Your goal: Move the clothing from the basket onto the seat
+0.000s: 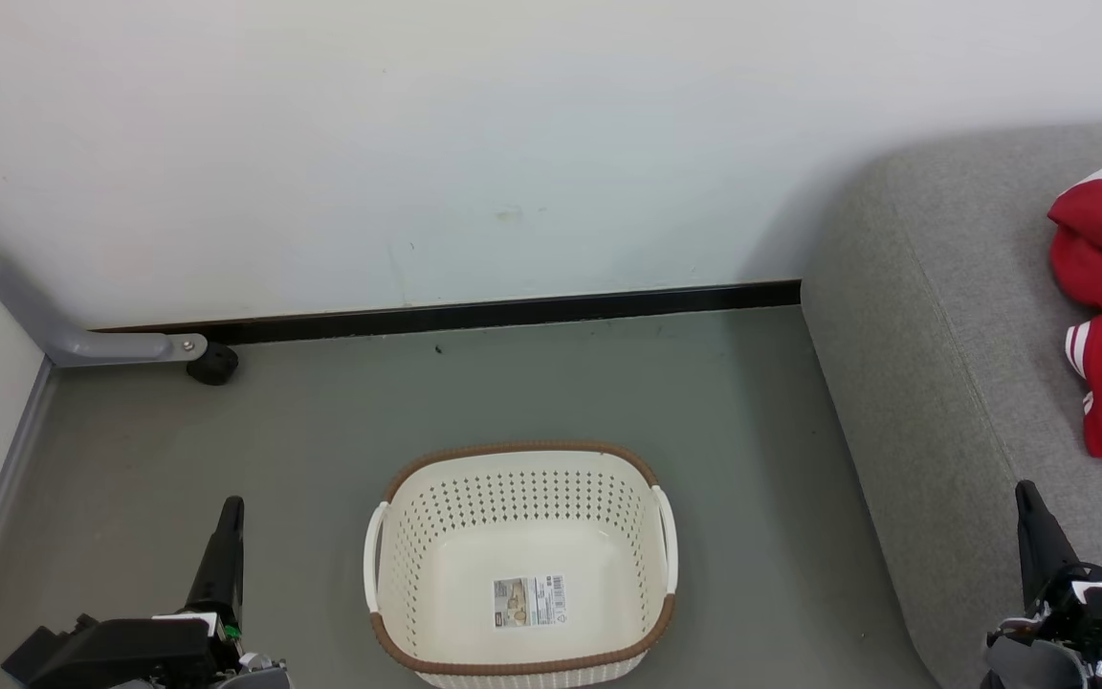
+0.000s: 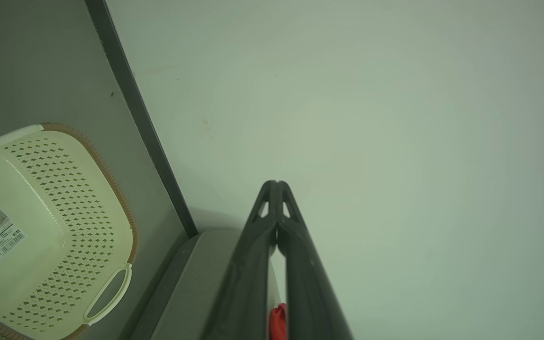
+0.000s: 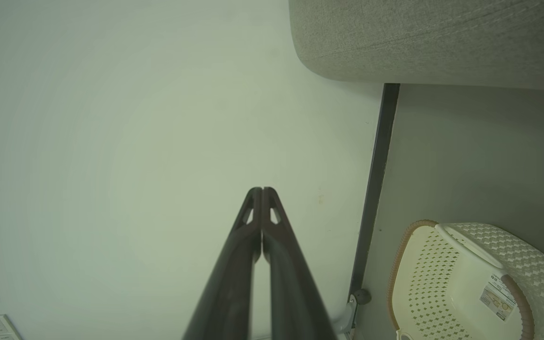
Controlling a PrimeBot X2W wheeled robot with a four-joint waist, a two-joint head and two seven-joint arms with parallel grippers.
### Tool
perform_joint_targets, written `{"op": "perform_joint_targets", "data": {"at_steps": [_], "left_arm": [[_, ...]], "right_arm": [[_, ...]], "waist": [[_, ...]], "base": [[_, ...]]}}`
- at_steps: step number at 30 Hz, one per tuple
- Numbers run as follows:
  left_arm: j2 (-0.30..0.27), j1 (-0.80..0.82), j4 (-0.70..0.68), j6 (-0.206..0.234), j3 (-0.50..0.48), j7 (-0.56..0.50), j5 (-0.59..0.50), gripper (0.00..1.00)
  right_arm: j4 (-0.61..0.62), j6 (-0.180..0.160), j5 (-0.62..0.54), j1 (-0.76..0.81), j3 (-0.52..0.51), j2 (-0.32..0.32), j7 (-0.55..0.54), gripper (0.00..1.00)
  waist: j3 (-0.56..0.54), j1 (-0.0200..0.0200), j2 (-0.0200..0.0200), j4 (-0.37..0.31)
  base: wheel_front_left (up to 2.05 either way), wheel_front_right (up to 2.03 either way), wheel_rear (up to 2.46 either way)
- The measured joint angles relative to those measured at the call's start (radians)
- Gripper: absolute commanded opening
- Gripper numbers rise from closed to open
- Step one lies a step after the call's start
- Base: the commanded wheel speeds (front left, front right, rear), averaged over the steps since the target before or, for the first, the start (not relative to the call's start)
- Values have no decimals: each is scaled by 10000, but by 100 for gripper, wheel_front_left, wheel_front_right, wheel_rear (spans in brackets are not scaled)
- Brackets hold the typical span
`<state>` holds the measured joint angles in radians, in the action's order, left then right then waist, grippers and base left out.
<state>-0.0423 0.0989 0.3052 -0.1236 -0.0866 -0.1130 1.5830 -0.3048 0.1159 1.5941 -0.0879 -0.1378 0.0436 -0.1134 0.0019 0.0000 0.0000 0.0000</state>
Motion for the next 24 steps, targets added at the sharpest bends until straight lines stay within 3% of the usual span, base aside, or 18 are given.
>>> {"op": "perform_joint_targets", "data": {"at_steps": [24], "left_arm": [[0, 0, -23, 0, 2, 0, 0, 0]], "right_arm": [[4, 0, 2, 0, 2, 0, 0, 0]], "waist": [[0, 0, 0, 0]], "base": [[0, 0, 0]]}}
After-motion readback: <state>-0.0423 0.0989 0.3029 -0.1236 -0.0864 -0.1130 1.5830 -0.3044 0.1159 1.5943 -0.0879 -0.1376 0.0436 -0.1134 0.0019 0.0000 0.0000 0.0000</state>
